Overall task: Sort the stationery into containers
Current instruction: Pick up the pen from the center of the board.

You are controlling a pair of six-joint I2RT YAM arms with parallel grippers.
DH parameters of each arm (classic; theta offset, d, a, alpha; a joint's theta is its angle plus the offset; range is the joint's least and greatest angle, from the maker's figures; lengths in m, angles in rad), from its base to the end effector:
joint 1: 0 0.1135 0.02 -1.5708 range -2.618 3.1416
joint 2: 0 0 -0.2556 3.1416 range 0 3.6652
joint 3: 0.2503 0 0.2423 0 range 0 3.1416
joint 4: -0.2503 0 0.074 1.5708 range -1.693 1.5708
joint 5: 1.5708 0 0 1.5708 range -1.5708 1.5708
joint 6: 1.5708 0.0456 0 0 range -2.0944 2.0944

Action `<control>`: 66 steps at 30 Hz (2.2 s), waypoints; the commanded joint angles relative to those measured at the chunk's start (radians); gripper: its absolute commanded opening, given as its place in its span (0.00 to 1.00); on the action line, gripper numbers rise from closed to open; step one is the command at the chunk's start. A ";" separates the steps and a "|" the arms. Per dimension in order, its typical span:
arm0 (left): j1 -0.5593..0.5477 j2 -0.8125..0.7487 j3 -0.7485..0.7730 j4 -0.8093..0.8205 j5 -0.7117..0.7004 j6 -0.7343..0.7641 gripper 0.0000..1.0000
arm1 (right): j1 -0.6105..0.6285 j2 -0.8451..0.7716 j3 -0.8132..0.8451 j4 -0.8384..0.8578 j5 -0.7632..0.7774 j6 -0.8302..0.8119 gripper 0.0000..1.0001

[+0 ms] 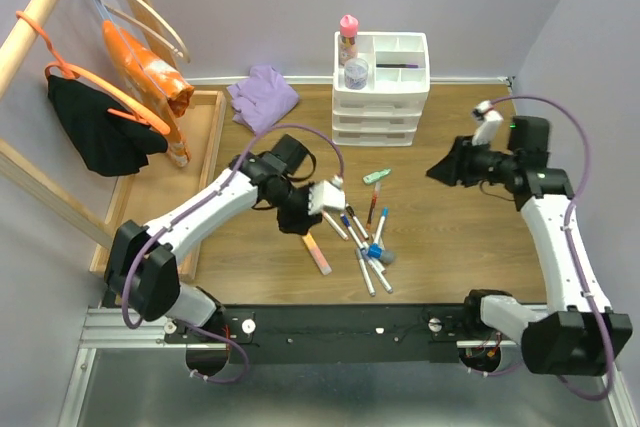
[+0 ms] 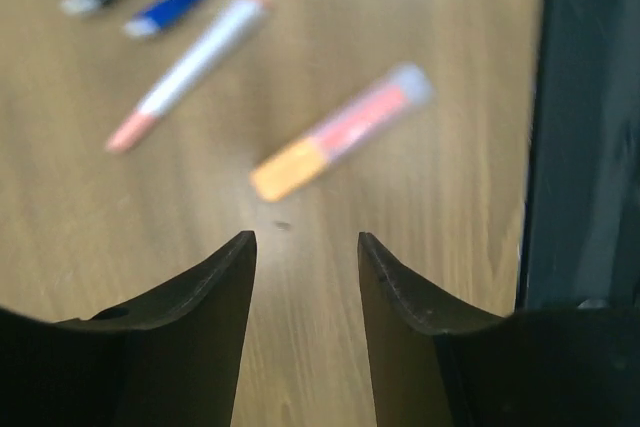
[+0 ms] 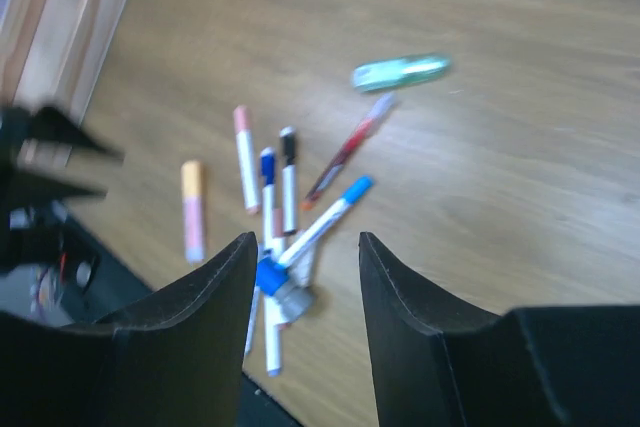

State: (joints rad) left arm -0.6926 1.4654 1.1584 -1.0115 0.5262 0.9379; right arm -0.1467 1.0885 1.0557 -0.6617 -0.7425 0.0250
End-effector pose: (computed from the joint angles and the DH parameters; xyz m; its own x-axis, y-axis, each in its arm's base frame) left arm 0.1880 -0.1858 0.2441 0.0822 0.8378 -0.5398 0.9845 -0.1523 -0.0864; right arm 0.2229 -0.0018 0.3234 -0.6431 0.1137 -0.7573 -0.3903 0.8022 0.4518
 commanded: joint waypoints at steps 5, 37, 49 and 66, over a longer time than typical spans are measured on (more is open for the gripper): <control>0.149 -0.157 0.009 0.471 -0.346 -0.645 0.61 | 0.426 0.094 -0.011 0.026 0.233 0.179 0.54; 0.436 -0.214 0.142 0.479 -0.531 -0.964 0.99 | 1.142 0.875 0.389 0.045 0.652 0.388 0.69; 0.443 -0.200 0.159 0.487 -0.497 -1.001 0.99 | 1.165 0.981 0.411 0.007 0.738 0.380 0.61; 0.439 -0.203 0.107 0.586 -0.292 -1.022 0.98 | 1.168 0.711 0.339 0.060 0.999 0.110 0.01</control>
State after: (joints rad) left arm -0.2554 1.2716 1.3041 -0.5076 0.1005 -0.0761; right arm 1.0657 1.9823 1.4044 -0.6109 0.1471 0.2279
